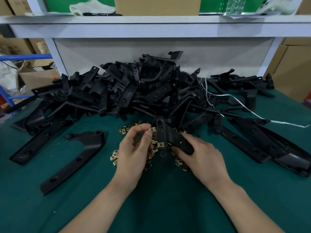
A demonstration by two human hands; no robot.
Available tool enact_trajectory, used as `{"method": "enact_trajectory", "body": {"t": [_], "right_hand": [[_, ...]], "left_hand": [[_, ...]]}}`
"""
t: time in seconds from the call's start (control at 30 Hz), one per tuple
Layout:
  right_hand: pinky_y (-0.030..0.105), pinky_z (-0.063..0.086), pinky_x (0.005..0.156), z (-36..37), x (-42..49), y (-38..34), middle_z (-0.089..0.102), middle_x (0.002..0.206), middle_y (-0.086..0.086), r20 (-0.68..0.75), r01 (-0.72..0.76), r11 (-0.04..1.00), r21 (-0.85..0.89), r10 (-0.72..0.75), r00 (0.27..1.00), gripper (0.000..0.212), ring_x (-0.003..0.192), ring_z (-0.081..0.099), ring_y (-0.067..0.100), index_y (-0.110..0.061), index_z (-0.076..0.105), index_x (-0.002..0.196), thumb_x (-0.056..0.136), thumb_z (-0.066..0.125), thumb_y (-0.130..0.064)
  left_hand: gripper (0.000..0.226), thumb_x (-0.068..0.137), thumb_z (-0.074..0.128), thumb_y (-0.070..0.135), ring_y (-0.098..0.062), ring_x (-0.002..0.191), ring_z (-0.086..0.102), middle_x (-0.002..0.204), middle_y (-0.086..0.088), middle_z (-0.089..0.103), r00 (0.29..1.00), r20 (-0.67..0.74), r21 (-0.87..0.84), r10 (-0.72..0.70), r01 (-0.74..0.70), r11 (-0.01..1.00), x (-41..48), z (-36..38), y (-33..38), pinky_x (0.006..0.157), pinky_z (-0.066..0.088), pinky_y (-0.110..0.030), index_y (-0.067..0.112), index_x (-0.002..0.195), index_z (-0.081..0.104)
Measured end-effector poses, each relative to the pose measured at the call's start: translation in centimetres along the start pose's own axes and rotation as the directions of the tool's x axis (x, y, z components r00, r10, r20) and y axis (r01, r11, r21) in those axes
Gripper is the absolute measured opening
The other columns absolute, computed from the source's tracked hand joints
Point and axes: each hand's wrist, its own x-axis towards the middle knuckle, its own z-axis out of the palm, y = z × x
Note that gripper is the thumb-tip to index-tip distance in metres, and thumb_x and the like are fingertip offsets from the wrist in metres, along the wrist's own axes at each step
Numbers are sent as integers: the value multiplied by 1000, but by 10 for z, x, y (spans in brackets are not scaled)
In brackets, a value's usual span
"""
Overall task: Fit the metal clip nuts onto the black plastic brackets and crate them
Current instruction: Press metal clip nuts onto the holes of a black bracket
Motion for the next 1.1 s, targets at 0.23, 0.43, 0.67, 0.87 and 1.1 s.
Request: {"method": "enact_trajectory", "body": {"t": [0.23,0.43,0.67,0.87,1.1], "right_hand": [[22,37,61,-2,0,-1,61,93,-25,24,-4,1000,-1,4,1000,44,80,52,1,-52,51,125,85,49,-71],[23,36,60,-3,-1,-2,62,92,-21,33,3,1000,4,-3,999,43,80,55,4,-53,51,123,85,49,-71],[27,43,62,-2,-1,-1,63,91,-21,30,12,999,51,-14,999,48,80,55,3,-53,49,126,82,47,-74],[25,40,60,-3,-2,-2,64,91,-18,22,20,999,40,-20,1000,46,80,58,5,-54,52,126,83,51,-72],[28,42,63,-6,-2,-3,63,90,-18,39,27,999,22,-28,999,47,81,57,6,-56,52,128,83,49,-71]], "left_hand": [[18,100,61,19,-4,66,58,74,12,64,1000,27,12,-6,6,1000,-1,0,0,57,48,-17,34,99,71],[19,100,62,19,-4,66,58,74,12,65,1000,21,7,6,-7,1000,-1,0,1,57,48,-16,34,98,72],[18,96,66,19,-4,78,66,83,11,73,1000,-3,-40,-11,11,999,-2,1,4,71,52,-14,34,99,76],[18,96,67,17,-8,90,71,96,3,77,1000,-20,-52,-21,20,998,-3,2,6,78,52,-14,32,98,76],[16,95,68,18,-4,84,69,91,8,76,1000,-26,-46,-9,8,999,-5,2,7,78,52,-13,31,98,76]]}}
